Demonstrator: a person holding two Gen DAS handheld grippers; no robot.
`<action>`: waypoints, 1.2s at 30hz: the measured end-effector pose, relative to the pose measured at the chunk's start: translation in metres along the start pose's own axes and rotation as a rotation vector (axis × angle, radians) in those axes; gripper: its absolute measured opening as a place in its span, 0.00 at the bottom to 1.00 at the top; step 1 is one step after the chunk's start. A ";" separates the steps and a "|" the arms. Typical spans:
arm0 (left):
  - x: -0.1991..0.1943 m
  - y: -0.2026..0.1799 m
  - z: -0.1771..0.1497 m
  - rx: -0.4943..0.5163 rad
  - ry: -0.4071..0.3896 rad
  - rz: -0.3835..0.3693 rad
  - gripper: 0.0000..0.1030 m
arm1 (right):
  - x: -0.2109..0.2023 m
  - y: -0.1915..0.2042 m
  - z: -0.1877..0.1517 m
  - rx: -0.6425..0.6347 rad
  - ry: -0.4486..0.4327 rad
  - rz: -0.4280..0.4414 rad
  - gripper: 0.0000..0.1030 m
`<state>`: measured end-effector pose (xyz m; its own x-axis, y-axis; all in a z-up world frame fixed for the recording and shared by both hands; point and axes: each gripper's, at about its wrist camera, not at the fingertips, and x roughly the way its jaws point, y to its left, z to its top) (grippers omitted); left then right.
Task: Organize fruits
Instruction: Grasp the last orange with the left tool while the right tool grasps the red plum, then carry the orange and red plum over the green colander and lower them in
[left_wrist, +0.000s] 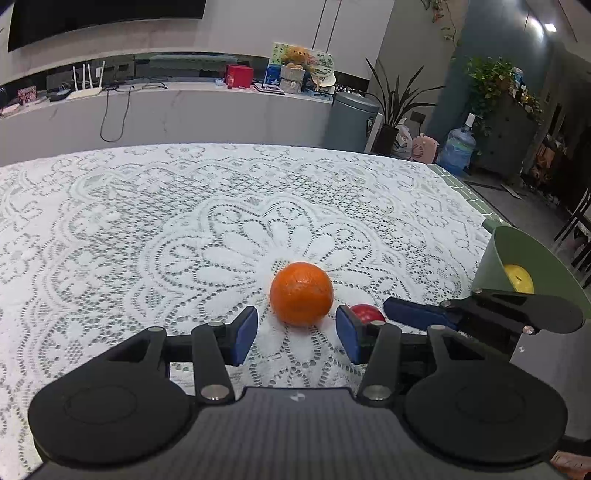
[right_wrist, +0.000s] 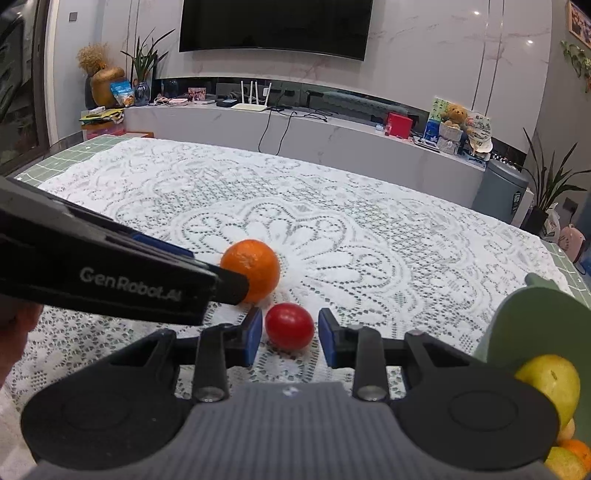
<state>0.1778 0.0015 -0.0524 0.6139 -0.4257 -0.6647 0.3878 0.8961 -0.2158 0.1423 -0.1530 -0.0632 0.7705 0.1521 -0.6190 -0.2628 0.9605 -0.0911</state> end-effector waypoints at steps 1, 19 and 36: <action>0.002 0.000 0.000 0.000 0.002 0.001 0.57 | 0.001 0.001 0.000 -0.007 0.002 -0.003 0.29; 0.020 0.002 0.004 -0.025 -0.021 -0.028 0.59 | 0.013 0.007 -0.003 -0.059 0.021 -0.026 0.27; 0.004 -0.001 0.000 -0.039 -0.024 -0.017 0.48 | 0.001 0.002 -0.001 -0.034 0.006 -0.015 0.25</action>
<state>0.1794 -0.0009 -0.0547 0.6241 -0.4432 -0.6434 0.3717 0.8928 -0.2545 0.1423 -0.1506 -0.0646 0.7710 0.1364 -0.6220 -0.2712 0.9541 -0.1270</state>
